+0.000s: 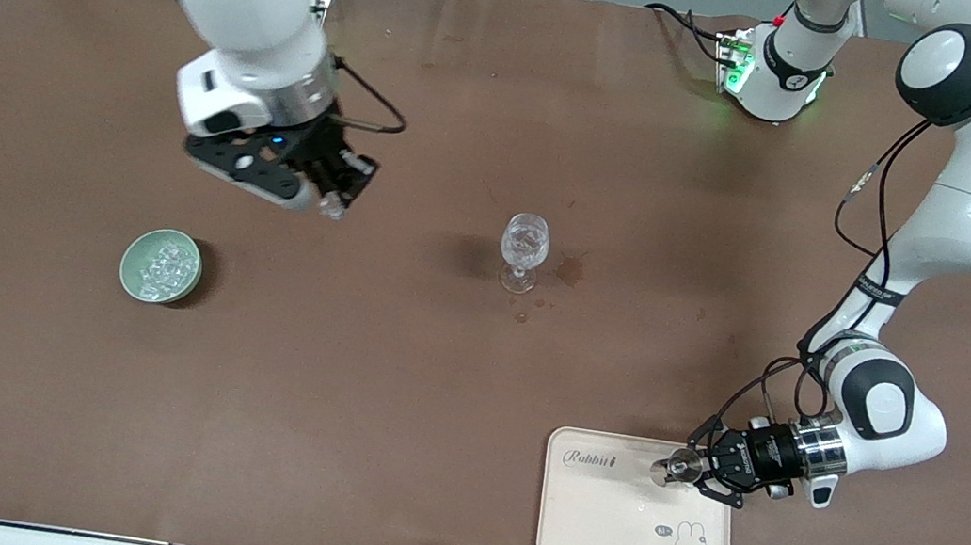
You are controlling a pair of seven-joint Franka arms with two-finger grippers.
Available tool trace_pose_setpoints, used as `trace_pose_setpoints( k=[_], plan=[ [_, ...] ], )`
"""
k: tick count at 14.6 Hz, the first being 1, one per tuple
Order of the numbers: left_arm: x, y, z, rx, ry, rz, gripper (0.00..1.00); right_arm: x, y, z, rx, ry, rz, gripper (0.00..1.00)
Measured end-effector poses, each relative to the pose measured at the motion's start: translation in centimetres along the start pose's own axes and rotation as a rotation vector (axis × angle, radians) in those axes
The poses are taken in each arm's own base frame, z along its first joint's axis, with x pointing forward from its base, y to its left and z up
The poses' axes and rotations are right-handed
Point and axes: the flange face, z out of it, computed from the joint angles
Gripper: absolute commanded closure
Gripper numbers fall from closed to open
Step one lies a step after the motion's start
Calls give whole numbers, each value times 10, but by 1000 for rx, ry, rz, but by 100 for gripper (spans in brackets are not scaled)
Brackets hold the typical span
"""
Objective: Pour wine and add ice with both arms
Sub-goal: 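Move the jigger to the tray while the right gripper brings ice over glass, then drop the ice into the glass while the left gripper sets the jigger down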
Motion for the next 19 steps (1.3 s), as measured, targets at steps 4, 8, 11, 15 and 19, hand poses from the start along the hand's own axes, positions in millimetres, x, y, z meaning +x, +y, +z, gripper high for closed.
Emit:
trace_pose_setpoints(
  k=[4,8,11,15,19],
  plan=[
    [31,5,-3,-37,19,-27,98,-61,-66,38,21,7,31,97],
    [53,6,-3,-61,30,-48,92,-112,-114,88,26,10,64,97],
    [61,7,-6,-68,38,-56,68,-136,-135,128,18,11,77,97],
    [63,7,-7,-70,41,-56,0,-142,-143,161,-2,10,68,94],
    [54,15,-13,-80,42,-27,0,-143,-148,174,7,15,63,92]
  ],
)
